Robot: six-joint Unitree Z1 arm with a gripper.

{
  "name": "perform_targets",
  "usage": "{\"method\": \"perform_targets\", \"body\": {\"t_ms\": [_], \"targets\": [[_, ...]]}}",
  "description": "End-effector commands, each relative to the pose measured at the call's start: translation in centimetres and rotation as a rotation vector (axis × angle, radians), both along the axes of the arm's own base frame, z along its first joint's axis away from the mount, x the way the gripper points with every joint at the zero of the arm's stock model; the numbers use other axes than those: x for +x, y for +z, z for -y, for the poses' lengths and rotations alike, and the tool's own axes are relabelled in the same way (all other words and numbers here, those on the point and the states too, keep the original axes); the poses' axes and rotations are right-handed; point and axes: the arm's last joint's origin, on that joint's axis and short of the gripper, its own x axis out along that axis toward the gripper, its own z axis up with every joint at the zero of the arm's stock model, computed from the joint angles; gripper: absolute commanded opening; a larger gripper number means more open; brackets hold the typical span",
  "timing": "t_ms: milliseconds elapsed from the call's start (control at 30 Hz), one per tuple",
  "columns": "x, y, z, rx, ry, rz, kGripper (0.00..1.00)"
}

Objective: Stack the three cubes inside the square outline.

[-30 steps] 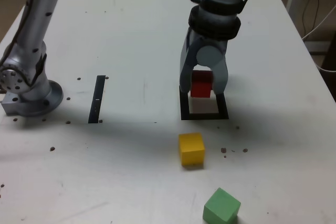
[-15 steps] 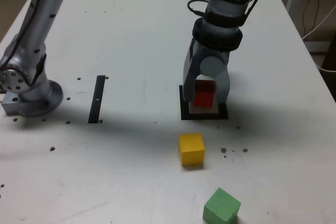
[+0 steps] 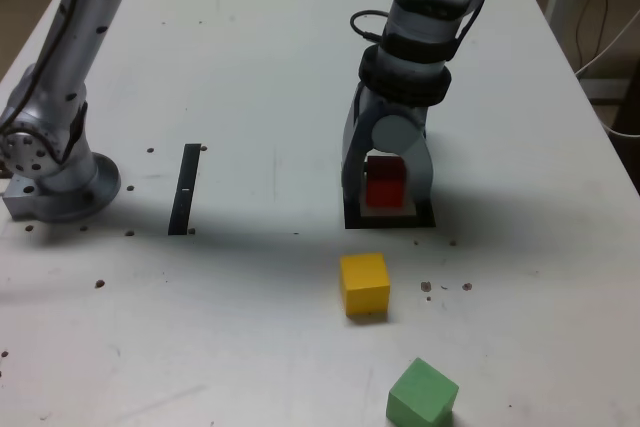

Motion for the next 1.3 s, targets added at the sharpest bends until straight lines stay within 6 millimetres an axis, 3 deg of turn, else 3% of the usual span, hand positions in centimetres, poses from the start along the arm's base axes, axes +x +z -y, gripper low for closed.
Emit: {"method": "perform_targets", "body": {"t_ms": [0,333,600,833,1000,1267], "targets": [[-0.2,0.3,0.0,-0.001,0.001,0.010,0.99],[-1.5,2.8,0.0,0.018,0.003,0.063,0.99],[-3.1,5.4,1.2,0.061,-0.004,0.092,0.99],[-3.9,6.3,2.0,0.072,-0.021,0.101,0.99],[-4.3,6.7,3.9,0.069,-0.067,0.100,0.99],[-4.8,6.7,8.9,0.052,-0.135,0.098,0.99]]}}
